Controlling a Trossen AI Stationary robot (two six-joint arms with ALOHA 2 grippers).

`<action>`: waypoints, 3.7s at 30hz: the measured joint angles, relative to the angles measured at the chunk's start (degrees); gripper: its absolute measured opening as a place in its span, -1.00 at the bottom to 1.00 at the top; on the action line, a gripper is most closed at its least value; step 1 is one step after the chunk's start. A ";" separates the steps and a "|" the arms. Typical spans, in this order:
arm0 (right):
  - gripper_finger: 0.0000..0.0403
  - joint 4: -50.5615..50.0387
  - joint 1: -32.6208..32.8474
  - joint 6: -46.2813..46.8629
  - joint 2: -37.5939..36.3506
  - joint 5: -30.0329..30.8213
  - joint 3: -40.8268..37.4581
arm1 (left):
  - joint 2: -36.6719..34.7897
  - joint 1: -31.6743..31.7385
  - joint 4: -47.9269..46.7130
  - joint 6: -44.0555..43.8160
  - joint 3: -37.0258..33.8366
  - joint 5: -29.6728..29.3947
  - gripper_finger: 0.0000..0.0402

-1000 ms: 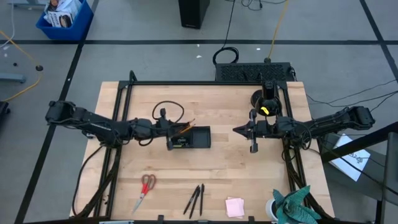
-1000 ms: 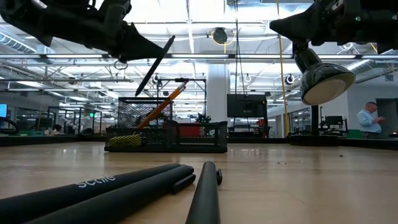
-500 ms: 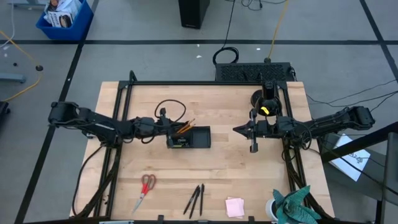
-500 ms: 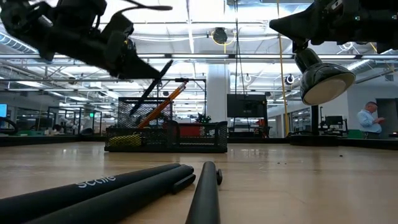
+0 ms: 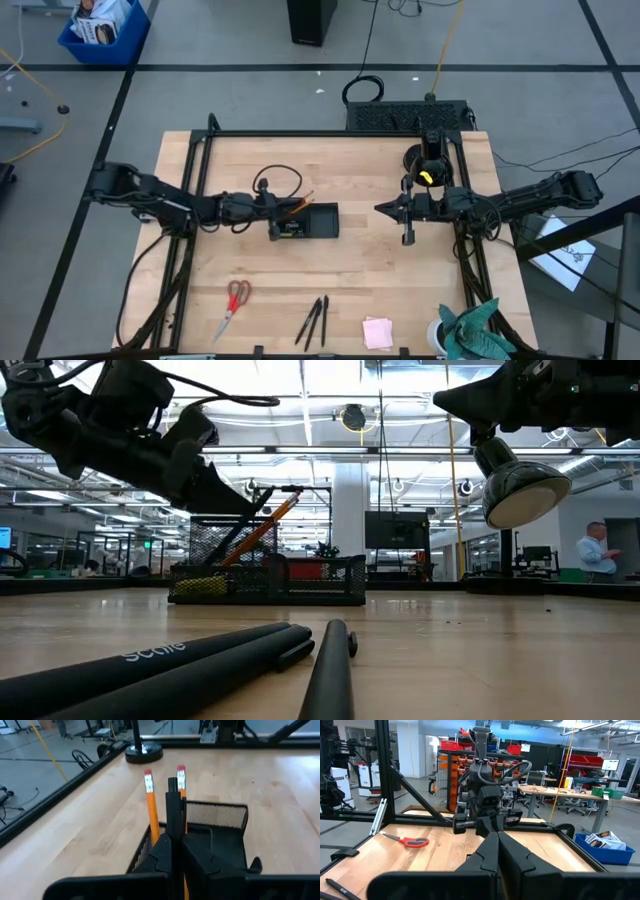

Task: Pick and place office supplies into organizer
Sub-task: Put the black pen into the black desk organizer

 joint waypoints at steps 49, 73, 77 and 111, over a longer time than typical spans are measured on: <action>-1.00 0.02 0.02 0.32 -0.02 -0.10 0.00 | 18.92 -25.58 -47.82 -15.81 41.27 4.82 -0.54; -1.00 -0.06 0.13 1.64 -0.04 -0.30 0.02 | 36.94 -32.26 -74.61 -48.85 65.06 10.05 -0.54; -1.00 -0.09 0.13 1.49 -0.02 -0.22 0.02 | 38.87 -31.92 -74.31 -49.65 65.80 12.32 -0.54; -1.00 -0.20 0.13 1.68 0.00 -0.08 0.02 | 43.34 -30.67 -70.57 -51.43 66.40 14.29 -0.54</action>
